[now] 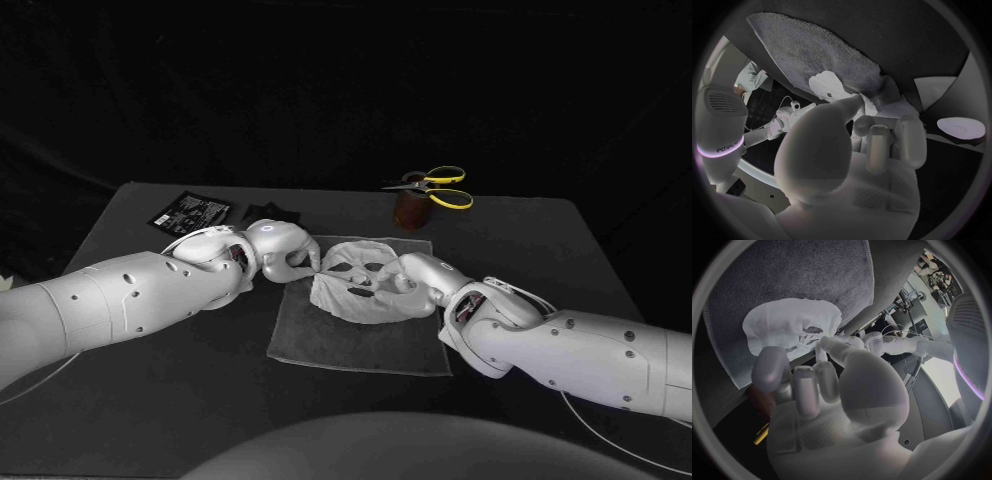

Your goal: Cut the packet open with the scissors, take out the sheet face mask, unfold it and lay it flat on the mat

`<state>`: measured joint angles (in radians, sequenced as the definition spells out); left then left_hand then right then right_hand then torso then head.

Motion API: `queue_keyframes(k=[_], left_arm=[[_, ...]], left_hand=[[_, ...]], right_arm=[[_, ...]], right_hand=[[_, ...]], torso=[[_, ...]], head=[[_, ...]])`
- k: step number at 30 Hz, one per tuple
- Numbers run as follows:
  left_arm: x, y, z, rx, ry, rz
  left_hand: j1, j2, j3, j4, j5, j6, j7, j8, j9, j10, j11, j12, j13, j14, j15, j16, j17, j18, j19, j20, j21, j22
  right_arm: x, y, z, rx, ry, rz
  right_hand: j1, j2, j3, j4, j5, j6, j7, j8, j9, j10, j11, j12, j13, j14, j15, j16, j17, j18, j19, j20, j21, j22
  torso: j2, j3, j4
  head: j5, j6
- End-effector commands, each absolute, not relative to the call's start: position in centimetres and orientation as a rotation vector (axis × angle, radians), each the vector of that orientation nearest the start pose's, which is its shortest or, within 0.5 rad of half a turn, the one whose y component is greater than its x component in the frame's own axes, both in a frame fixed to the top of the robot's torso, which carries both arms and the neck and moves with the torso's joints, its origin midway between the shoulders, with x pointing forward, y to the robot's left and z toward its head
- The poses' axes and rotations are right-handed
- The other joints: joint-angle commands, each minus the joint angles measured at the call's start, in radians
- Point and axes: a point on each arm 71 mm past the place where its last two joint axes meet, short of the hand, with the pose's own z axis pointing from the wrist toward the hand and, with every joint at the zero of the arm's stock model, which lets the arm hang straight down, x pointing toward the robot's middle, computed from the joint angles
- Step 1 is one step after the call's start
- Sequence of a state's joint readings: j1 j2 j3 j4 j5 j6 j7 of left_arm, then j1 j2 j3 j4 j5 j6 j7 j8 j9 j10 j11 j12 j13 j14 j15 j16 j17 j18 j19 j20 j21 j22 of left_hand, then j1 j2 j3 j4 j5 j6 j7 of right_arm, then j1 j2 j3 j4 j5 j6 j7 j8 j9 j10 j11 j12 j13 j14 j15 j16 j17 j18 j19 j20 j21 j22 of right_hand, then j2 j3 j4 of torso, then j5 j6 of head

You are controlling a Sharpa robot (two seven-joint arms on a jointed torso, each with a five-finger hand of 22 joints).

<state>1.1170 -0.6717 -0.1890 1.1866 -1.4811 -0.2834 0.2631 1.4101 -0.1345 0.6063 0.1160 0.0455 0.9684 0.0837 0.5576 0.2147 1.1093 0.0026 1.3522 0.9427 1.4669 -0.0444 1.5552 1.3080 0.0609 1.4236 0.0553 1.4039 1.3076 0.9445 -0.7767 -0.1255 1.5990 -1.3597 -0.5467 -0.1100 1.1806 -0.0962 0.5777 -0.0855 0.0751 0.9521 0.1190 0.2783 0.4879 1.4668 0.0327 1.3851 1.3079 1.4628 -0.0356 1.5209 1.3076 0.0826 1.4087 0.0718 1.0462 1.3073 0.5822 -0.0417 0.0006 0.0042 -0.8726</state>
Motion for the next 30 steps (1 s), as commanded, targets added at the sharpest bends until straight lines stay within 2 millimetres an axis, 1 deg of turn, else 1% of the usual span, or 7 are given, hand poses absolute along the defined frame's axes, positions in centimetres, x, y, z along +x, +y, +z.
queue_keyframes(k=[1, 5, 8, 13, 19, 25, 30], left_arm=[[48.7, 19.4, -29.2, 0.457, 1.843, -0.795], [48.7, 19.6, -29.5, 0.46, 1.892, -0.791], [48.7, 19.7, -29.6, 0.46, 1.923, -0.784], [48.5, 20.0, -29.8, 0.457, 1.963, -0.767], [48.4, 20.6, -29.6, 0.433, 1.946, -0.76], [48.4, 21.7, -28.0, 0.325, 1.855, -0.788], [48.2, 23.2, -26.2, 0.159, 1.795, -0.823]], left_hand=[[-0.002, -0.011, 0.008, -0.004, 0.003, -0.011, 0.004, 0.006, 0.101, -0.052, 0.002, -0.031, -0.06, 0.062, -0.005, -0.003, 0.185, 0.002, -0.013, -0.002, -0.012, 0.067], [0.007, -0.036, 0.008, -0.021, 0.003, -0.016, 0.011, 0.01, 0.108, -0.115, 0.007, -0.076, -0.139, 0.056, -0.001, -0.006, 0.173, 0.005, -0.021, 0.0, -0.021, 0.059], [0.004, -0.088, 0.003, -0.036, 0.003, -0.06, 0.019, -0.029, 0.092, -0.239, 0.018, -0.154, -0.282, 0.039, 0.008, -0.013, 0.147, 0.011, -0.04, 0.006, -0.041, 0.039], [-0.024, -0.143, -0.023, -0.036, 0.003, -0.124, 0.04, -0.085, 0.066, -0.304, 0.04, -0.234, -0.355, 0.008, 0.028, -0.027, 0.099, 0.018, -0.066, 0.022, -0.07, 0.012], [-0.023, -0.148, -0.061, -0.042, 0.003, -0.186, 0.051, -0.125, 0.046, -0.34, 0.056, -0.291, -0.394, -0.066, 0.044, -0.064, -0.008, 0.03, -0.1, 0.039, -0.109, -0.025], [0.011, -0.128, -0.082, -0.044, 0.003, -0.254, 0.055, -0.149, 0.03, -0.398, 0.08, -0.398, -0.477, -0.272, 0.063, -0.209, -0.302, 0.052, -0.172, 0.057, -0.199, -0.108], [0.042, -0.113, -0.065, -0.051, 0.004, -0.264, 0.056, -0.145, 0.024, -0.374, 0.081, -0.433, -0.52, -0.291, 0.064, -0.249, -0.359, 0.055, -0.175, 0.06, -0.212, -0.121]], right_arm=[[39.4, -15.1, -30.5, 0.04, 1.817, 0.836], [39.4, -15.1, -30.5, 0.04, 1.821, 0.833], [39.4, -15.2, -30.6, 0.04, 1.822, 0.831], [39.5, -15.4, -30.6, 0.041, 1.82, 0.824], [39.7, -15.9, -30.5, 0.046, 1.792, 0.82], [39.6, -16.7, -30.2, 0.048, 1.762, 0.843], [39.5, -17.7, -30.0, 0.063, 1.749, 0.856]], right_hand=[[-0.006, 0.002, -0.007, 0.0, -0.007, -0.001, 0.003, -0.004, 0.001, 0.012, 0.006, -0.007, 0.147, 0.087, 0.005, 0.002, 0.168, 0.012, -0.003, 0.003, -0.01, 0.135], [-0.006, 0.002, -0.007, 0.0, -0.007, -0.001, 0.003, -0.004, 0.001, 0.012, 0.006, -0.006, 0.147, 0.087, 0.005, 0.002, 0.167, 0.013, -0.004, 0.003, -0.012, 0.134], [-0.006, 0.001, -0.008, -0.001, -0.008, -0.002, 0.004, -0.004, 0.0, 0.01, 0.006, -0.01, 0.145, 0.086, 0.005, 0.001, 0.165, 0.013, -0.005, 0.003, -0.016, 0.134], [-0.005, -0.002, -0.009, -0.001, -0.009, -0.004, 0.005, -0.006, 0.0, 0.007, 0.007, -0.014, 0.143, 0.086, 0.005, 0.0, 0.163, 0.015, -0.007, 0.003, -0.024, 0.132], [0.004, -0.007, -0.009, -0.009, -0.009, -0.007, 0.006, -0.01, -0.002, 0.006, 0.008, -0.015, 0.142, 0.085, 0.006, 0.0, 0.164, 0.014, -0.008, 0.003, -0.024, 0.132], [0.013, -0.007, -0.007, -0.016, -0.005, -0.006, 0.006, -0.011, -0.003, 0.007, 0.008, -0.012, 0.143, 0.086, 0.006, 0.001, 0.166, 0.014, -0.007, 0.004, -0.019, 0.133], [0.017, -0.008, -0.005, -0.019, -0.002, -0.006, 0.007, -0.012, -0.003, 0.007, 0.008, -0.012, 0.143, 0.086, 0.007, 0.0, 0.164, 0.014, -0.007, 0.004, -0.021, 0.132]], torso=[[-0.001, 0.0008, 0.0002], [-0.001, 0.0009, 0.0], [-0.001, 0.0007, 0.0005], [-0.001, -0.0002, 0.001], [0.0, -0.0002, 0.0012], [0.0, 0.0006, 0.001], [-0.002, 0.0016, 0.0011]], head=[[-0.001, 0.0], [-0.003, 0.0], [-0.004, 0.0], [-0.005, 0.0], [-0.005, 0.0], [-0.005, 0.0], [-0.007, 0.0]])
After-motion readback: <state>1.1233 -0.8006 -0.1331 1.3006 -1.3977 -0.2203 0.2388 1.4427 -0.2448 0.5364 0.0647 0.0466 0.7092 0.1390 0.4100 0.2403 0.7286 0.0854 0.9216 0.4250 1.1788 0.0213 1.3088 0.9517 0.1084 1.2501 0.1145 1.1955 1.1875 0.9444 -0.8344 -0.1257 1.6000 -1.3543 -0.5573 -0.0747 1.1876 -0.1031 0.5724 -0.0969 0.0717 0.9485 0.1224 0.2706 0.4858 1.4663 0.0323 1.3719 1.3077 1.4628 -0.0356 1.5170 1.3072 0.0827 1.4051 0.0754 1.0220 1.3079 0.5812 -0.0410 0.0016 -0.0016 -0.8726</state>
